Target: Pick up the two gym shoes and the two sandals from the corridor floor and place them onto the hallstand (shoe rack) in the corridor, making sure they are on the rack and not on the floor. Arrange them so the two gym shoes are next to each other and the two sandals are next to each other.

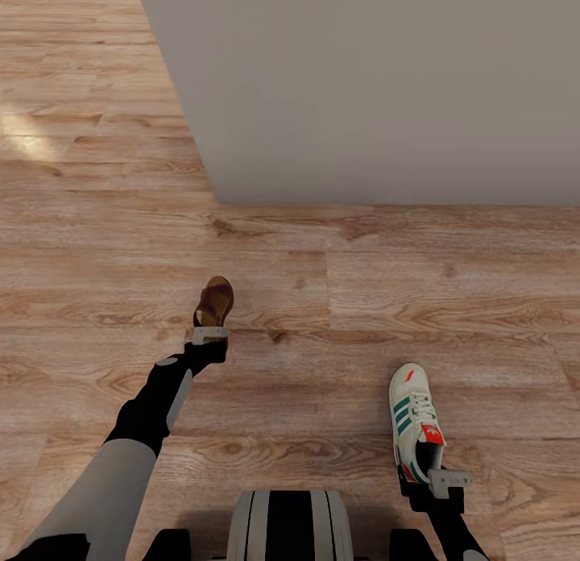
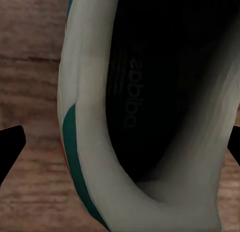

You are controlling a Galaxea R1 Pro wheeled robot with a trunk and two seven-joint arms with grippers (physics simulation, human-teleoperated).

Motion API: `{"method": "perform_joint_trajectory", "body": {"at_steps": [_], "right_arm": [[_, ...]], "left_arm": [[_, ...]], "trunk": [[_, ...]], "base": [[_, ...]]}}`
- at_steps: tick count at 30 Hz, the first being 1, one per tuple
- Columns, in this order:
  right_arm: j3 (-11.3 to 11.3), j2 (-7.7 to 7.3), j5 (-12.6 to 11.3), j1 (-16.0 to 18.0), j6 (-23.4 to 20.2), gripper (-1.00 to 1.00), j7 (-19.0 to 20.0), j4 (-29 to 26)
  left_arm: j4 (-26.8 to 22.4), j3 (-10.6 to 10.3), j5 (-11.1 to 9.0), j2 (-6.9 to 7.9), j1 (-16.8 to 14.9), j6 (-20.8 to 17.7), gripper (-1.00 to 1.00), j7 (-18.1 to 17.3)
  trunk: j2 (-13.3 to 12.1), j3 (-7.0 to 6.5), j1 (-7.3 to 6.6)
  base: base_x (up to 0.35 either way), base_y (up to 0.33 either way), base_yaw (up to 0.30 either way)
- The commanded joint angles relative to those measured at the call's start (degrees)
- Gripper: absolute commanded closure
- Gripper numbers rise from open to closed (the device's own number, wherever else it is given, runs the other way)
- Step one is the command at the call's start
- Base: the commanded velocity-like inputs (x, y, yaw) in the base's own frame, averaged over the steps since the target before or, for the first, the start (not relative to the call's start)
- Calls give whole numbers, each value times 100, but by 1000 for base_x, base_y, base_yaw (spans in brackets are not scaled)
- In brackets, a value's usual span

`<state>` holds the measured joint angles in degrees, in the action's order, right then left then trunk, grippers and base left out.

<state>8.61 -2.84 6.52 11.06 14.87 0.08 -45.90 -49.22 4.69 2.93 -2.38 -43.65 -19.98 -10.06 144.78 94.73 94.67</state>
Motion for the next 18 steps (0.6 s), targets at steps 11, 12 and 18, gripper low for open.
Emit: {"method": "perform_joint_trajectory", "body": {"at_steps": [11,12,18], "right_arm": [[18,3,60,2,14,100,1,2],[18,3,60,2,14,100,1,2],[16,3,60,2,16,100,1,1]], "left_arm": [[-9,32,41,-1,-2,-32,100,-57],[-9,32,41,-1,-2,-32,100,-57],[-12,32,41,0,-3,-33,100,-57]], "trunk": [[1,3,-1],[1,3,-1],[1,3,-1]], "base": [[0,0,0],[0,0,0],[0,0,0]]}}
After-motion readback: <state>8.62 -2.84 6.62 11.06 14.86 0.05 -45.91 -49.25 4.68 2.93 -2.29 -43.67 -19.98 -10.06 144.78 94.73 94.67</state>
